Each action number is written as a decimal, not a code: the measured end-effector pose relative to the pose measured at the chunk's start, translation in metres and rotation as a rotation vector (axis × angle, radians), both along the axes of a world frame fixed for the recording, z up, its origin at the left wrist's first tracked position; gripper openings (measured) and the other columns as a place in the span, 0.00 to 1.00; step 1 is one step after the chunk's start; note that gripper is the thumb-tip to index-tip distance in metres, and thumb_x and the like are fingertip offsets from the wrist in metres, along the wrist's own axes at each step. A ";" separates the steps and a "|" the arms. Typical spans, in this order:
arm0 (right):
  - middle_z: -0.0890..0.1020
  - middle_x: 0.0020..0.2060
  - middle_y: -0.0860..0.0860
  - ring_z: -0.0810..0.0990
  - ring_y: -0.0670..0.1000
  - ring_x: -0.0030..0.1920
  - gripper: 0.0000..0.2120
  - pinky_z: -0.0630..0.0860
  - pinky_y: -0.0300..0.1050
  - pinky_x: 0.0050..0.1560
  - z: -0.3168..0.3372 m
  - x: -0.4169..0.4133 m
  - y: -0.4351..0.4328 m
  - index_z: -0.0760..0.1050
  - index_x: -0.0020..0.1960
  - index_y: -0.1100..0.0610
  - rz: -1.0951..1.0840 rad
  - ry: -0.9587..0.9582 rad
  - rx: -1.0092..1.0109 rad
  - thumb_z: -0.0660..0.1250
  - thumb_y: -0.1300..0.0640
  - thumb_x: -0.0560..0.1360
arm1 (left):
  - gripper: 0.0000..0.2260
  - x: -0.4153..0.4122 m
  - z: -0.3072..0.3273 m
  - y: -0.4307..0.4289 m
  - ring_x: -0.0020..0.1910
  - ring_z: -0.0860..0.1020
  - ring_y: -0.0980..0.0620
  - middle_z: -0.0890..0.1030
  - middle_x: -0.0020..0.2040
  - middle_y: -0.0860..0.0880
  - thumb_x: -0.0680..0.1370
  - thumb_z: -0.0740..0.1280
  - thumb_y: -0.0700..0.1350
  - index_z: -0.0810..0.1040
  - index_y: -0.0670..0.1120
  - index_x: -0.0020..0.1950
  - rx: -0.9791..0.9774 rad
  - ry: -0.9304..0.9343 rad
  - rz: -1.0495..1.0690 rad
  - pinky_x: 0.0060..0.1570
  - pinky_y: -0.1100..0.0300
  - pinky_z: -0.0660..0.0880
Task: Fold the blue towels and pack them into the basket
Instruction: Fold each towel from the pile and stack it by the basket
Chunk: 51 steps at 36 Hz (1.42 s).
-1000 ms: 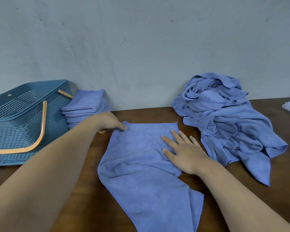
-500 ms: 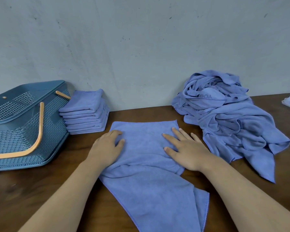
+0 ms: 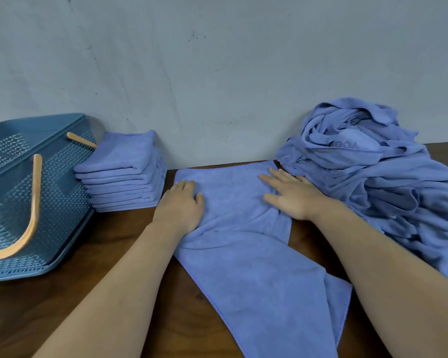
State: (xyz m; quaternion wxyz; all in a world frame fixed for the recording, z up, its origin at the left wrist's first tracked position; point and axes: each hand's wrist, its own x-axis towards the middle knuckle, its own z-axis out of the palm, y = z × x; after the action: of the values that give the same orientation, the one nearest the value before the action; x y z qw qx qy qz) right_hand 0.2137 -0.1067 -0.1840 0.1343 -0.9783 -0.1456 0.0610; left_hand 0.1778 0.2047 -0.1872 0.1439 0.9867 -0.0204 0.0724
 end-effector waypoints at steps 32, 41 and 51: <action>0.85 0.53 0.44 0.84 0.48 0.55 0.08 0.81 0.51 0.57 0.013 -0.191 -0.020 0.85 0.54 0.44 0.088 -0.116 0.805 0.68 0.53 0.85 | 0.07 -0.190 0.011 -0.015 0.44 0.79 0.55 0.79 0.44 0.60 0.85 0.66 0.50 0.77 0.60 0.48 -0.402 -0.241 -0.400 0.43 0.67 0.71; 0.75 0.55 0.35 0.77 0.40 0.57 0.18 0.78 0.37 0.50 0.014 -0.222 -0.045 0.75 0.61 0.37 0.025 -0.055 0.632 0.67 0.58 0.80 | 0.05 -0.218 0.009 -0.024 0.59 0.78 0.57 0.80 0.57 0.63 0.84 0.67 0.62 0.81 0.65 0.55 -0.227 -0.066 -0.648 0.62 0.53 0.73; 0.83 0.47 0.40 0.82 0.44 0.52 0.15 0.80 0.41 0.54 0.007 -0.231 -0.045 0.79 0.52 0.39 -0.052 -0.146 0.662 0.72 0.60 0.79 | 0.09 -0.211 0.005 -0.004 0.58 0.79 0.50 0.82 0.52 0.56 0.83 0.69 0.59 0.84 0.57 0.49 -0.372 -0.020 -0.499 0.58 0.61 0.74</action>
State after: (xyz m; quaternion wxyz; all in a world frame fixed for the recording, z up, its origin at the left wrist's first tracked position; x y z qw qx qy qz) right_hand -0.0171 -0.1514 -0.1768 0.4353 -0.8868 -0.1417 -0.0630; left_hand -0.0330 0.2008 -0.1825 0.3350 0.9073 -0.2499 0.0472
